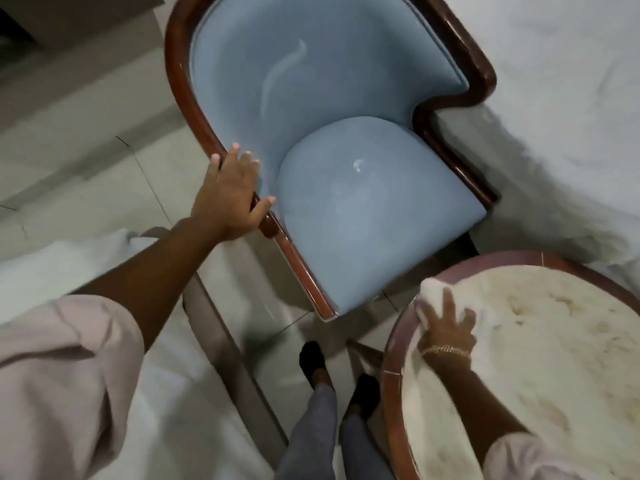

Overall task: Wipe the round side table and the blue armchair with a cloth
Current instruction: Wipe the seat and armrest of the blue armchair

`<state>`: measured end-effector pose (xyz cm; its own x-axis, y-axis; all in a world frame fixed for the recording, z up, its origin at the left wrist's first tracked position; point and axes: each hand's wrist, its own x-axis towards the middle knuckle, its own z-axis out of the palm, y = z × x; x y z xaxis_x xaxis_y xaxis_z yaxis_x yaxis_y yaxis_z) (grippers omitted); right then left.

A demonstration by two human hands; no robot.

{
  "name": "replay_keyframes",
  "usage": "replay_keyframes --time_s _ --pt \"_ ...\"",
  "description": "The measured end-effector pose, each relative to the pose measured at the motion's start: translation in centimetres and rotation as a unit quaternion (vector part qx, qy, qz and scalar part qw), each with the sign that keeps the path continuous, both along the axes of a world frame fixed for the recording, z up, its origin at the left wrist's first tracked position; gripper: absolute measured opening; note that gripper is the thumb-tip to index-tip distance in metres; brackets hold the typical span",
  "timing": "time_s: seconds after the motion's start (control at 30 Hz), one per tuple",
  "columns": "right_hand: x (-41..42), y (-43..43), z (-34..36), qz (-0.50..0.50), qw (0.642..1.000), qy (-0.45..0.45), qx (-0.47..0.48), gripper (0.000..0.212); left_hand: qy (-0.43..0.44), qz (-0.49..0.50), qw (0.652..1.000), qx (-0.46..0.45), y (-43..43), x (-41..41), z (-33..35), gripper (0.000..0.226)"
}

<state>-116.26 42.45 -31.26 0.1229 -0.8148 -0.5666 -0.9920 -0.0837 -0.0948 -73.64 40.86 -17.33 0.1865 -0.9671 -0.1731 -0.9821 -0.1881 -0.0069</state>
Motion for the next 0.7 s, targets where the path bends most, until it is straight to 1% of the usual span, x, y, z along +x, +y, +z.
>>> replay_keyframes --time_s 0.07,0.1,0.13,0.17,0.2,0.23,0.27,0.33,0.37,0.4,0.47,0.57,0.63,0.7 --pt "1.6 -5.2 1.0 -0.095 0.995 -0.021 0.007 0.06 -0.019 -0.024 0.999 0.013 -1.0 1.5 0.1 0.075" --pt "3.0 -7.3 1.6 -0.114 0.993 -0.036 0.008 0.058 -0.025 -0.029 0.999 0.014 -1.7 2.1 0.2 0.075" --pt "4.7 -8.8 2.2 -0.095 0.994 -0.052 -0.013 0.057 -0.032 -0.031 0.999 0.014 -2.4 2.8 0.3 0.075" --pt "6.6 -9.7 2.6 -0.035 0.994 -0.083 -0.069 0.058 -0.04 -0.034 0.999 0.015 -3.3 3.5 0.4 0.075" --pt "8.7 -10.1 2.4 0.042 0.984 -0.119 -0.124 0.058 -0.049 -0.038 0.998 0.019 -4.2 4.2 0.5 0.075" --pt "10.9 -10.2 1.9 0.089 0.974 -0.145 -0.147 0.061 -0.056 -0.043 0.997 0.029 -4.9 4.9 0.6 0.074" --pt "13.4 -10.0 1.2 0.091 0.975 -0.157 -0.128 0.066 -0.06 -0.045 0.996 0.039 -5.5 5.4 0.6 0.072" --pt "18.3 -7.9 -1.3 0.074 0.987 -0.13 -0.06 0.078 -0.062 -0.04 0.996 0.049 -6.4 5.7 0.5 0.075" --pt "20.4 -6.2 -2.8 0.094 0.989 -0.108 -0.047 0.084 -0.063 -0.029 0.996 0.052 -6.6 5.5 0.4 0.079" --pt "22.0 -4.3 -3.9 0.108 0.989 -0.093 -0.038 0.087 -0.065 -0.019 0.996 0.057 -6.7 5.2 0.2 0.084" --pt "23.6 -2.7 -5.0 0.101 0.99 -0.079 -0.053 0.084 -0.072 -0.002 0.996 0.057 -7.1 4.5 -0.2 0.088" --pt "23.8 -7.0 -6.1 0.061 0.992 -0.063 -0.096 0.075 -0.082 0.025 0.995 0.045 -7.4 4.3 -0.5 0.088" --pt "24.3 -11.8 -6.4 0.017 0.993 -0.049 -0.106 0.077 -0.077 0.034 0.996 0.035 -7.4 4.3 -0.8 0.088" --pt "25.5 -16.5 -6.4 -0.05 0.99 -0.048 -0.125 0.082 -0.065 0.041 0.997 0.023 -7.3 4.3 -1.2 0.089"
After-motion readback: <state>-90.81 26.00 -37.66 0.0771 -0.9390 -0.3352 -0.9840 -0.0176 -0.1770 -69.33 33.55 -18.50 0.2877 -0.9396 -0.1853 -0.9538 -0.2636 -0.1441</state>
